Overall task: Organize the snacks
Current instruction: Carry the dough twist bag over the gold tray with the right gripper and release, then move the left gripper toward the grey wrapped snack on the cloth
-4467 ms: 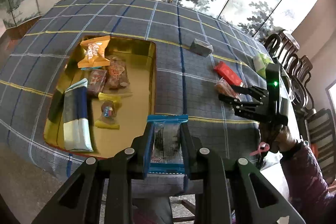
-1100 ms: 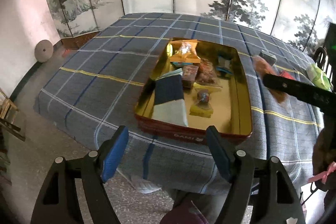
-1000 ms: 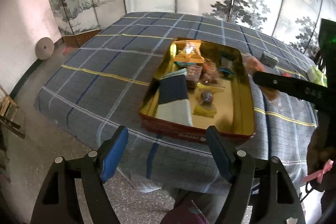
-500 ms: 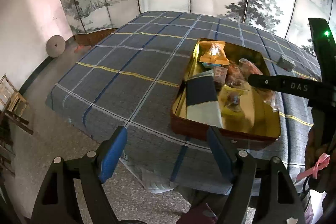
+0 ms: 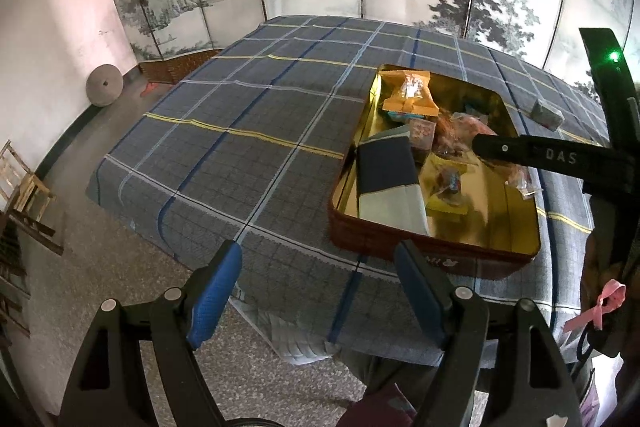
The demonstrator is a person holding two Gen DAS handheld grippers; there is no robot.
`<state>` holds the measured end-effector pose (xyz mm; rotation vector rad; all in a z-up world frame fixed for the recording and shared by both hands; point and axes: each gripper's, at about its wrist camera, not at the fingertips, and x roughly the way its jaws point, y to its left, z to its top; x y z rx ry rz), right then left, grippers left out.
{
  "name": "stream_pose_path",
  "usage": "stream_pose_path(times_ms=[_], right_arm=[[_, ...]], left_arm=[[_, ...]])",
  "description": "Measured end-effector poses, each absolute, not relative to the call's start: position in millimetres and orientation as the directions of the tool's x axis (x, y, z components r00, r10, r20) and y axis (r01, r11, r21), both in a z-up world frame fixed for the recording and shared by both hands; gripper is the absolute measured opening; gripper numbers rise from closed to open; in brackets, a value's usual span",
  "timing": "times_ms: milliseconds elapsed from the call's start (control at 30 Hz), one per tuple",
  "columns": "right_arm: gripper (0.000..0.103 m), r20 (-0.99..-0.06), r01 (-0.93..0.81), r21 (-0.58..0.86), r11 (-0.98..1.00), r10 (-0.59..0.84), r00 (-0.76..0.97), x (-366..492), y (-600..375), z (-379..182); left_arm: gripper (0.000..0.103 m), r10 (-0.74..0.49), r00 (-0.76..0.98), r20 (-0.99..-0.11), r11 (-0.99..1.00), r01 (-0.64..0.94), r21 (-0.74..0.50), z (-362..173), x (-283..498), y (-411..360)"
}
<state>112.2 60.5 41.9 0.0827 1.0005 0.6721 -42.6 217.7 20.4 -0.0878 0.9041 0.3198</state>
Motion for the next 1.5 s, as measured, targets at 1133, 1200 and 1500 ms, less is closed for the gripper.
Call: stream_pose_path(times_ms=[1133,1200,1500], right_arm=[[0.056,-0.771,0.012,0.087,0.996,0.06,0.634,80,-278,14],[0.056,-0.773,0.022,0.086,0.996,0.052,0.632,84,-288,11],[0.057,-0.773,0.063,0.128,0.99,0.06,0.632,87,-314,4]], left_arm=[[0.082,0.125,0.624,-0.772,0.983,0.026,0.181,62,-1,79],[0.083,0.132,0.631,-0.764,0.978,0.042,0.203,64,5,66],[0.084,0.129,0.637,-0.76,0.958,0.116,0.261,63,24,21]])
